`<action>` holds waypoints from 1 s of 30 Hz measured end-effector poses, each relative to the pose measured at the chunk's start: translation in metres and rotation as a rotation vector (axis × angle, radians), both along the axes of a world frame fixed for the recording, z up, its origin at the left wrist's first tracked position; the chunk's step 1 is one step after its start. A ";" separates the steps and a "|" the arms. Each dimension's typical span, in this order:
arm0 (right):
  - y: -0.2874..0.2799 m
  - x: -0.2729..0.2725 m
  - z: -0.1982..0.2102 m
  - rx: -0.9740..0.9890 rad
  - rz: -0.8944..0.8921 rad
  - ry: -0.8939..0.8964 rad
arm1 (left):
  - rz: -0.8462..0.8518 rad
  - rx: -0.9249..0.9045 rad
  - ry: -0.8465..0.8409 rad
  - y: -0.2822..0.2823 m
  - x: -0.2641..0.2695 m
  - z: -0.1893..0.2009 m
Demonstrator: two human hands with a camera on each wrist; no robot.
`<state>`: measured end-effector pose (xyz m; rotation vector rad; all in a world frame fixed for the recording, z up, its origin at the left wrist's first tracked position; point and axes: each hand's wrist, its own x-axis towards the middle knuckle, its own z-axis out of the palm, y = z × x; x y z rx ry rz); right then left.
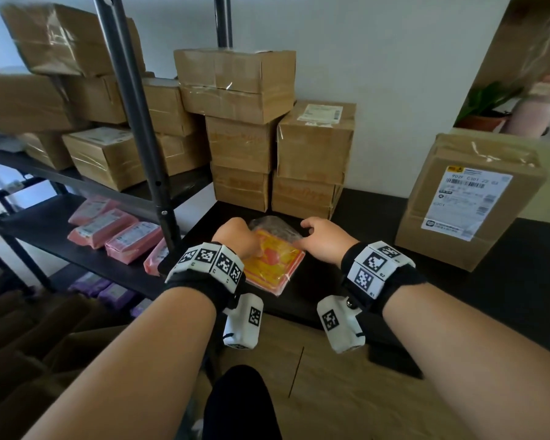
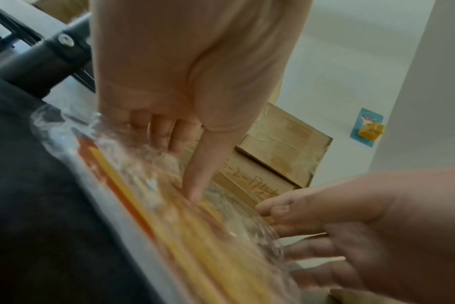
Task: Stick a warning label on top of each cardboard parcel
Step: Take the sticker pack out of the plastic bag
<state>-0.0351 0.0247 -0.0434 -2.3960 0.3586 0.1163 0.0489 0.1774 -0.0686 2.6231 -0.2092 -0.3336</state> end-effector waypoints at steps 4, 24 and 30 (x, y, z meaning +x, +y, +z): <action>-0.013 -0.006 -0.002 0.002 -0.017 0.014 | -0.083 -0.088 0.003 -0.019 -0.013 -0.001; -0.072 -0.049 0.006 0.158 -0.134 -0.264 | -0.197 -0.606 -0.149 -0.075 -0.034 0.035; -0.079 -0.047 0.015 0.248 -0.252 -0.403 | -0.041 -0.649 -0.108 -0.063 -0.027 0.032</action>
